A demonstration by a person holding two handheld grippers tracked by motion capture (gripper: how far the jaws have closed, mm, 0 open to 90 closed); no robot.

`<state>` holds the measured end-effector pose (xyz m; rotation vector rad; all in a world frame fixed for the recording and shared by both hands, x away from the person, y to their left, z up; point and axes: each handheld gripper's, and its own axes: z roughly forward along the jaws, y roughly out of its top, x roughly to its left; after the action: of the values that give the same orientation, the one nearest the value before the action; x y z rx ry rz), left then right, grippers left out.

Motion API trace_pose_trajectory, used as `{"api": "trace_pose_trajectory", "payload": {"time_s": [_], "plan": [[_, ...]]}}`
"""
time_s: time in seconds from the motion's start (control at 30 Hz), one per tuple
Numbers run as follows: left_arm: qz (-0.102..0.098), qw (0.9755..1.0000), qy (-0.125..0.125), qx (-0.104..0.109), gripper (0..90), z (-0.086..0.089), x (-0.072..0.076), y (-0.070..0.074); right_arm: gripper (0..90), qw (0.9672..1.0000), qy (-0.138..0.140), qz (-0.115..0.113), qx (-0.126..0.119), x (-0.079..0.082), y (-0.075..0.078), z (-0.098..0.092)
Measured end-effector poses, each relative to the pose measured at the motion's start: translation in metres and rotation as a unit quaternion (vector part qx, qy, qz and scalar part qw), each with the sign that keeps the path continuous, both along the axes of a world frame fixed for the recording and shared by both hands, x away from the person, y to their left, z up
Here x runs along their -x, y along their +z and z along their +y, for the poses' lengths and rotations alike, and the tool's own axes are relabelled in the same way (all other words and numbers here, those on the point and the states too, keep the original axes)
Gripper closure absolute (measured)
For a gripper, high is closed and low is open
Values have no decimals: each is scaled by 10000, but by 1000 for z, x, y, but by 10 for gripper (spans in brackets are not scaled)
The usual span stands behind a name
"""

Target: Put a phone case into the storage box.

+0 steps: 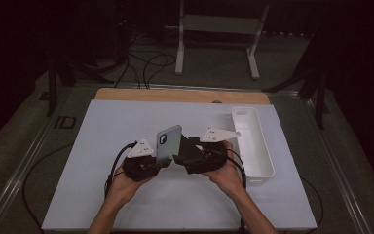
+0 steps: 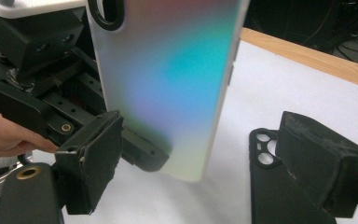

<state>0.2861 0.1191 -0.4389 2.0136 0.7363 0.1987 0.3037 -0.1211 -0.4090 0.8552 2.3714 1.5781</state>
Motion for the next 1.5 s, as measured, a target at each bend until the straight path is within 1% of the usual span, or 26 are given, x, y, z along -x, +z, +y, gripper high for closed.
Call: {"api": "trace_pose_trajectory", "payload": {"time_s": [0.03, 0.1, 0.17, 0.33, 0.37, 0.4, 0.47, 0.6, 0.67, 0.8, 0.83, 0.9, 0.93, 0.97, 1.0, 1.07, 1.13, 1.23, 1.3, 1.33, 1.4, 1.43, 1.47, 1.5], "plan": [[0, 10000, 0, 0, 860, 0, 0, 0, 147, 10000, 0, 0, 0, 0, 0, 0], [10, 9999, 167, -5, 860, 1, 0, 0, 148, 9998, -203, 40, 54, -1, 1, 0], [27, 9997, 227, 1, 860, 2, -1, -1, 148, 9994, -331, 90, 60, -2, 1, 0], [37, 9995, 328, 18, 859, 1, -1, -2, 148, 9991, -419, 94, 13, -3, 5, 3], [21, 9994, 353, -12, 859, 0, -1, -3, 148, 9991, -419, 94, 13, -3, 5, 3], [16, 9993, 369, -16, 860, -1, 0, -4, 149, 9990, -455, 36, 14, -3, 8, 5], [-5, 9992, 389, -61, 859, -3, 0, -5, 152, 9987, -505, 57, 12, -2, 11, 8], [-6, 9993, 350, -121, 859, -9, 1, -7, 152, 9984, -560, 20, -64, -2, 18, 14], [-6, 9992, 353, -183, 859, -11, 2, -9, 152, 9983, -580, 0, -104, -1, 22, 18], [-25, 9991, 381, -184, 859, -16, 3, -11, 153, 9981, -601, 36, -162, 0, 26, 24], [-53, 9990, 382, -226, 859, -18, 4, -12, 152, 9981, -601, 23, -158, -1, 26, 26], [-67, 9989, 397, -231, 859, -19, 5, -12, 153, 9979, -626, 12, -158, -1, 27, 28], [-64, 9988, 450, -206, 859, -20, 5, -12, 153, 9973, -722, -40, -107, 0, 26, 31], [-64, 9988, 450, -206, 859, -20, 5, -12, 153, 9973, -722, -40, -107, 0, 26, 31], [-53, 9987, 467, -213, 859, -21, 5, -13, 152, 9968, -796, -69, -66, 1, 26, 33], [-54, 9987, 457, -201, 858, -22, 5, -14, 150, 9964, -843, -81, -24, 0, 25, 34], [-41, 9988, 444, -193, 857, -22, 5, -14, 149, 9963, -857, -47, -74, -1, 24, 35], [-46, 9990, 404, -204, 854, -23, 6, -15, 157, 9965, -833, -47, -21, -1, 24, 35], [-74, 9990, 374, -214, 852, -24, 6, -15, 162, 9967, -804, -98, -47, 0, 24, 35], [-92, 9990, 355, -249, 848, -25, 6, -15, 163, 9967, -799, -136, 1, 2, 24, 36], [-110, 9990, 331, -272, 831, -26, 7, -16, 164, 9968, -777, -183, 49, 3, 24, 37], [-107, 9992, 294, -231, 811, -27, 7, -16, 164, 9971, -738, -185, 75, 4, 24, 38], [-107, 9992, 294, -231, 788, -27, 7, -16, 165, 9974, -692, -186, 93, 4, 24, 38], [-135, 9992, 286, -226, 741, -26, 7, -15, 165, 9971, -722, -214, 103, 4, 24, 39]]}}
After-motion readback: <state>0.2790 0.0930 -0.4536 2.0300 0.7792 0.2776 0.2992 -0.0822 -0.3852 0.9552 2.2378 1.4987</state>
